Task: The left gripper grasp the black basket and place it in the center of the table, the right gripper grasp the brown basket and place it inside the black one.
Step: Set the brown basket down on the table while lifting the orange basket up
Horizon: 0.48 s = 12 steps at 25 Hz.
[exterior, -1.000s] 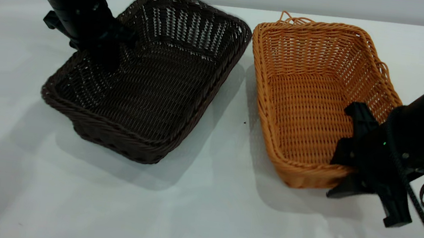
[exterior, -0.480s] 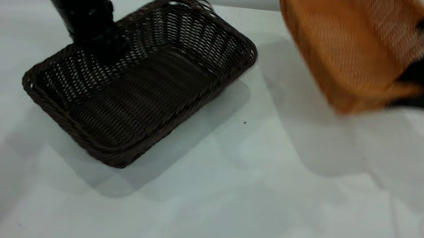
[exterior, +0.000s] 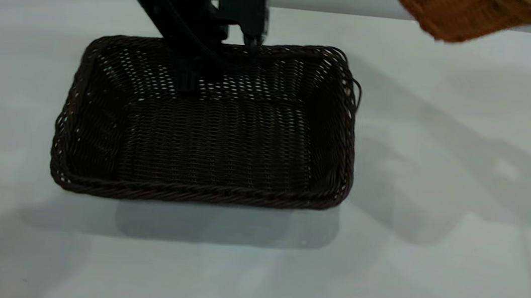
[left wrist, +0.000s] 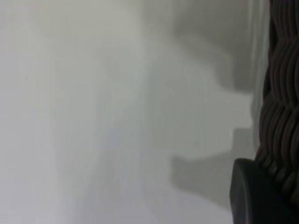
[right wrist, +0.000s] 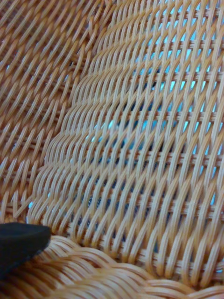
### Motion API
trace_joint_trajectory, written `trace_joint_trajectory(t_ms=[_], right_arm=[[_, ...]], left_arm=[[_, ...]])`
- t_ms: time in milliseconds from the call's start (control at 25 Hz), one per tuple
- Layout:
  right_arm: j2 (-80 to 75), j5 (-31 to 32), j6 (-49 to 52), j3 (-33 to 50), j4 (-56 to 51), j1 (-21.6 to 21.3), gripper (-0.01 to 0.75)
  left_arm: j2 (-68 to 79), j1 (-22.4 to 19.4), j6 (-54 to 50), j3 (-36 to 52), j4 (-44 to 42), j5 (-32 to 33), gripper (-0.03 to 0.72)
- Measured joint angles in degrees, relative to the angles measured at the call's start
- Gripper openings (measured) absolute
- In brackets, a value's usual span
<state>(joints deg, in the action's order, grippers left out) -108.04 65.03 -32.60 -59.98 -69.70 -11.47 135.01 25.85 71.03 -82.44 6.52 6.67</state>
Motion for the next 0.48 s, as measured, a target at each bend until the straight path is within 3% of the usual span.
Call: trace_joint_trajectory(t_ms=[480], right_arm=[[0.0, 0.9, 0.4, -5.5, 0.8, -0.1, 0.121]], left_arm=[[0.9, 3.2, 1.9, 0.0, -1.3, -3.8, 0.090]])
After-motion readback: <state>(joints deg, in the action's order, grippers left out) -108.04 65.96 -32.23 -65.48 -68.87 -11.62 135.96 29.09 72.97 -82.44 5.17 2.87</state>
